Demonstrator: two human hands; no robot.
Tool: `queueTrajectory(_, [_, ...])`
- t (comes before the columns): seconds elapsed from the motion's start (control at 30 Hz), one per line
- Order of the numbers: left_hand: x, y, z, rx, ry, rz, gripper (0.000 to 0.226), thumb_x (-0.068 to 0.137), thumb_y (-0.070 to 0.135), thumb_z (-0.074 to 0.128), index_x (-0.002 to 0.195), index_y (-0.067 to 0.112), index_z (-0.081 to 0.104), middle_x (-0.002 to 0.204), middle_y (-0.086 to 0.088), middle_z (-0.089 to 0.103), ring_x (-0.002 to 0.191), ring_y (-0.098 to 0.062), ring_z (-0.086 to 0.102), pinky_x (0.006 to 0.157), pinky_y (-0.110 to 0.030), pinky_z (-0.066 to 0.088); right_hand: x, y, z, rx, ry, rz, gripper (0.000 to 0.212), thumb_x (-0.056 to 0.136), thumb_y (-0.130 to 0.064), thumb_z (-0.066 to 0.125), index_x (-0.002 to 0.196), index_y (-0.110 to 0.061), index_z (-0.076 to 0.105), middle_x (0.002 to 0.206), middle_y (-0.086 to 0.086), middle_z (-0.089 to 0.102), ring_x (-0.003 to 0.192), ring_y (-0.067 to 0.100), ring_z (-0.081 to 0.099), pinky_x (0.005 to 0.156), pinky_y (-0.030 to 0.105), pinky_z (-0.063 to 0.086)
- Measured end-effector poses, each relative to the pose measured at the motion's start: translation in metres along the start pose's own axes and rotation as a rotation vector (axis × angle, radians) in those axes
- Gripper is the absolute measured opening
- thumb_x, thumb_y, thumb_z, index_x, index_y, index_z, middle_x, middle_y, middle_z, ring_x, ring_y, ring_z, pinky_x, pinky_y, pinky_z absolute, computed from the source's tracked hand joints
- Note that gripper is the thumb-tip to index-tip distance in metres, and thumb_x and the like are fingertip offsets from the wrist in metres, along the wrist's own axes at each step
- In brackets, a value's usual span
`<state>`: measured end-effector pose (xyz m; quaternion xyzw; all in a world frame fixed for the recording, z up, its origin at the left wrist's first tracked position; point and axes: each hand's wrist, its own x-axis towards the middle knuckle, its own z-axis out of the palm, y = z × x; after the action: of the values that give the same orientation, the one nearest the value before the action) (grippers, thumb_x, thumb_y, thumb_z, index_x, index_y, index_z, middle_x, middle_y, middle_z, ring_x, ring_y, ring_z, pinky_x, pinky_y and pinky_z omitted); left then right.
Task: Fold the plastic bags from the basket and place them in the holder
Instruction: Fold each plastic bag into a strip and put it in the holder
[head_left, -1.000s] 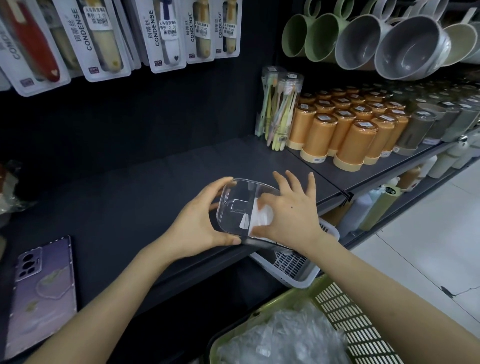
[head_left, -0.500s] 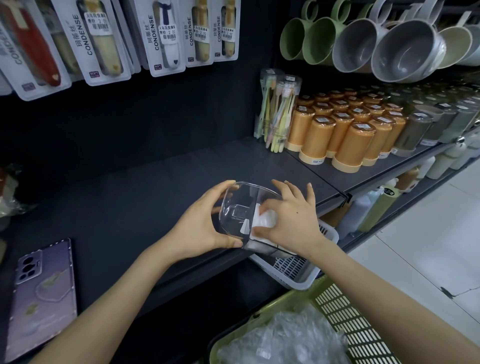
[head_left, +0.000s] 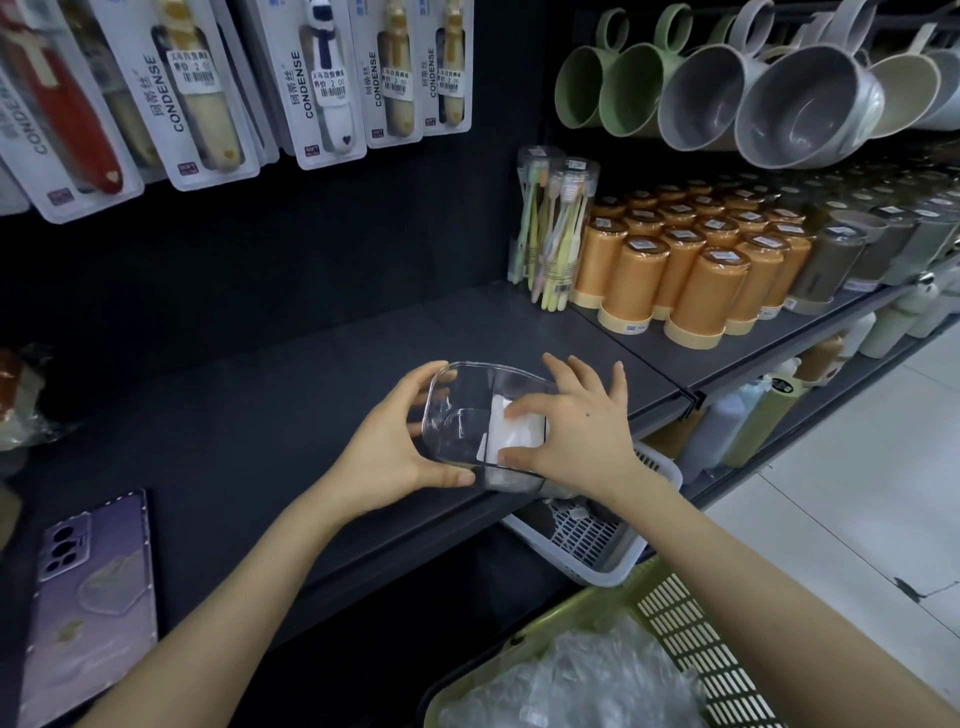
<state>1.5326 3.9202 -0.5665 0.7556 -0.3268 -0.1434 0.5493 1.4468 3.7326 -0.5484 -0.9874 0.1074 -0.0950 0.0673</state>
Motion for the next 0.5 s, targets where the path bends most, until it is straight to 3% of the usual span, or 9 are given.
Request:
queueTrajectory(0.1, [0.002, -0.002, 0.000, -0.014, 0.016, -0.019, 0.102, 0.053, -0.001, 0.091, 0.128, 0.043, 0.038, 0.135, 0.018, 0.049, 0.117, 0.011, 0.051, 0.093, -0.018, 0.049, 0.009, 0.002, -0.001, 0.037, -0.087, 0.016, 0.050, 0.072, -0.063, 0.068, 0.119, -0.048, 0.059, 0.160, 0.003, 0.015, 0.148, 0.027, 0.007, 0.114, 0.058, -0.008])
queueTrajectory(0.23, [0.006, -0.005, -0.001, -0.021, 0.025, -0.046, 0.101, 0.053, -0.001, 0.091, 0.129, 0.041, 0.039, 0.135, 0.018, 0.049, 0.124, 0.004, 0.048, 0.096, -0.022, 0.048, 0.013, 0.009, -0.007, 0.261, -0.149, 0.049, 0.050, 0.069, -0.060, 0.074, 0.116, -0.048, 0.061, 0.159, 0.001, 0.019, 0.147, 0.024, 0.010, 0.115, 0.058, -0.006])
queueTrajectory(0.4, [0.013, -0.005, -0.001, -0.034, 0.023, -0.091, 0.104, 0.054, -0.003, 0.089, 0.139, 0.027, 0.038, 0.133, 0.019, 0.049, 0.127, -0.001, 0.046, 0.100, -0.026, 0.047, 0.012, 0.019, -0.015, 0.480, -0.084, 0.073, 0.035, 0.070, -0.056, 0.075, 0.101, -0.054, 0.059, 0.155, -0.004, 0.029, 0.145, 0.016, 0.019, 0.115, 0.055, -0.005])
queueTrajectory(0.5, [0.022, -0.005, 0.000, -0.041, 0.017, -0.120, 0.103, 0.054, -0.002, 0.090, 0.139, 0.026, 0.039, 0.133, 0.018, 0.050, 0.127, -0.004, 0.047, 0.103, -0.034, 0.047, 0.003, 0.031, -0.019, 0.574, 0.065, 0.090, 0.022, 0.076, -0.049, 0.073, 0.093, -0.051, 0.060, 0.133, -0.018, 0.049, 0.138, 0.011, 0.033, 0.116, 0.053, 0.012])
